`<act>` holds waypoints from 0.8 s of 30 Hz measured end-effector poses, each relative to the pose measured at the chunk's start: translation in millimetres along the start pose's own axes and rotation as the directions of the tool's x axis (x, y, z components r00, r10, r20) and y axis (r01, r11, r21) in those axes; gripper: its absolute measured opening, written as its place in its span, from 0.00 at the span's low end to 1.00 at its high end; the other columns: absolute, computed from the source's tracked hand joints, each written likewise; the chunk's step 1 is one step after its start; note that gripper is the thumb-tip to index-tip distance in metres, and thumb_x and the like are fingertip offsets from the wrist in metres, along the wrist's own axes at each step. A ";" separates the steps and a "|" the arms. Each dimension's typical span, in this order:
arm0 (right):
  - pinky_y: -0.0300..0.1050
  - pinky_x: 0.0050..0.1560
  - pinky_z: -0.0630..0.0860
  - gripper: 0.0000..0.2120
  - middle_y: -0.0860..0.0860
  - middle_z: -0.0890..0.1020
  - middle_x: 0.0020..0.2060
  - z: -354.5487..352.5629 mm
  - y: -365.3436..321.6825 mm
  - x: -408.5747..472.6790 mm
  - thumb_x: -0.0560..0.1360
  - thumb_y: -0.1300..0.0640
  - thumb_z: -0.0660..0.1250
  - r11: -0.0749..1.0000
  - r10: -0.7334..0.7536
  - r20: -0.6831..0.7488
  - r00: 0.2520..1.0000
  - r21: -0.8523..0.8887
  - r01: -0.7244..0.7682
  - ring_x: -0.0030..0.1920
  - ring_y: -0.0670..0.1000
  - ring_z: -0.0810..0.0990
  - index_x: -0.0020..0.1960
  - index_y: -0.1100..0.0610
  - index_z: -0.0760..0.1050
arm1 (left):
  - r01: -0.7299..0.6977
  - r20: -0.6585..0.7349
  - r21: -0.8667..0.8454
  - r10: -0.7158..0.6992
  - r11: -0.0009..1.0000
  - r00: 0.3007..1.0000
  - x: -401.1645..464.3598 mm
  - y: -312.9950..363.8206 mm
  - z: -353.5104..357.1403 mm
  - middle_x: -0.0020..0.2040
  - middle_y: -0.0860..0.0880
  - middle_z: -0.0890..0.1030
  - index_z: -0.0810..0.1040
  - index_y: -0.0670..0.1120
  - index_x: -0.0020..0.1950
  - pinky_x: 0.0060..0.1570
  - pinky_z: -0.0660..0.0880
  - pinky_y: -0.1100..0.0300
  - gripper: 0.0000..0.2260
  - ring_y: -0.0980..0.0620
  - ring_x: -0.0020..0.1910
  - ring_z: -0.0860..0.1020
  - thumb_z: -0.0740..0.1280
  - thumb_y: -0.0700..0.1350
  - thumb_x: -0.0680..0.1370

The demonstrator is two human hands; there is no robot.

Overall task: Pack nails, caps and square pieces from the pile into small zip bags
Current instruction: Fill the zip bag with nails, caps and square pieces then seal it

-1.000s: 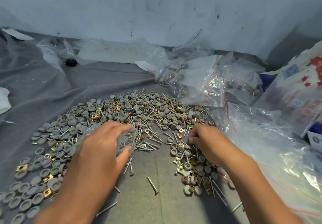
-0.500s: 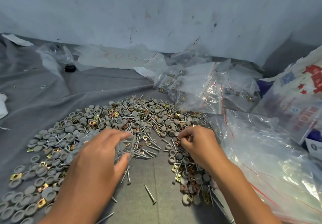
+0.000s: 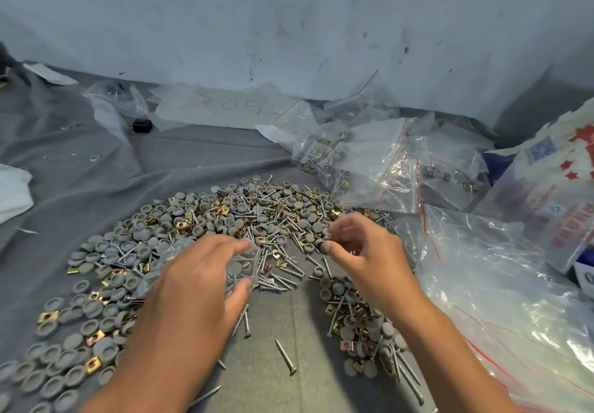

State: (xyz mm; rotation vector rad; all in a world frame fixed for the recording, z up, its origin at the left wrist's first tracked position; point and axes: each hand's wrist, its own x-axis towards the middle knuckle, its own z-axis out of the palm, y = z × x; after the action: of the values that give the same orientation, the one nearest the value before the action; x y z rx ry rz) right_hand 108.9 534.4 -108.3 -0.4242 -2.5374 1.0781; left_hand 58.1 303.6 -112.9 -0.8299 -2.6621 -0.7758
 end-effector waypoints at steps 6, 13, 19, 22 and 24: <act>0.25 0.44 0.72 0.06 0.40 0.83 0.41 39.6 -46.1 -19.8 0.73 0.60 0.77 0.888 -0.429 0.003 0.903 0.187 0.421 0.41 0.36 0.80 0.49 0.53 0.84 | 0.063 0.063 0.010 -0.064 0.998 0.996 0.2 4.5 0.9 0.55 0.59 0.79 0.80 0.53 0.62 0.53 0.75 0.60 0.28 0.61 0.48 0.75 0.81 0.43 0.64; 0.37 0.55 0.78 0.08 0.50 0.83 0.52 66.2 -44.7 -27.9 0.74 0.63 0.75 0.856 -0.513 -0.035 0.858 0.058 0.514 0.51 0.44 0.82 0.53 0.58 0.85 | 0.049 0.028 -0.010 -0.049 0.999 0.998 1.6 0.8 4.6 0.52 0.56 0.80 0.81 0.51 0.57 0.45 0.77 0.56 0.29 0.53 0.47 0.80 0.82 0.36 0.58; 0.44 0.50 0.77 0.04 0.46 0.83 0.45 65.6 -44.2 -31.2 0.74 0.58 0.74 0.839 -0.541 -0.077 0.837 -0.116 0.532 0.48 0.47 0.79 0.48 0.55 0.81 | 0.004 0.031 0.019 -0.005 1.000 1.000 0.2 -0.9 6.9 0.52 0.55 0.82 0.83 0.48 0.59 0.48 0.80 0.52 0.32 0.51 0.47 0.82 0.84 0.37 0.55; 0.43 0.56 0.77 0.06 0.48 0.85 0.49 65.5 -46.6 -29.5 0.77 0.55 0.71 0.833 -0.553 -0.019 0.833 -0.040 0.552 0.51 0.47 0.81 0.52 0.56 0.84 | -0.001 0.033 0.015 0.000 1.000 0.999 0.4 -1.9 7.0 0.52 0.55 0.82 0.83 0.48 0.58 0.47 0.81 0.51 0.33 0.52 0.46 0.81 0.84 0.37 0.55; 0.40 0.57 0.78 0.08 0.48 0.85 0.50 58.7 -41.1 -24.4 0.79 0.54 0.69 0.812 -0.583 0.029 0.812 -0.015 0.584 0.52 0.46 0.82 0.53 0.56 0.85 | 0.002 0.041 0.010 -0.003 1.000 0.999 1.5 -2.4 6.9 0.51 0.54 0.82 0.83 0.48 0.58 0.46 0.81 0.51 0.32 0.52 0.45 0.82 0.84 0.37 0.56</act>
State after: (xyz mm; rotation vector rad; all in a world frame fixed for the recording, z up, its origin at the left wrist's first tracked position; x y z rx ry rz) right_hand 100.0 460.3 -121.0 0.3622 -2.4369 0.8068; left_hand 54.9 306.4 -119.1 -0.8494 -2.7014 -0.7535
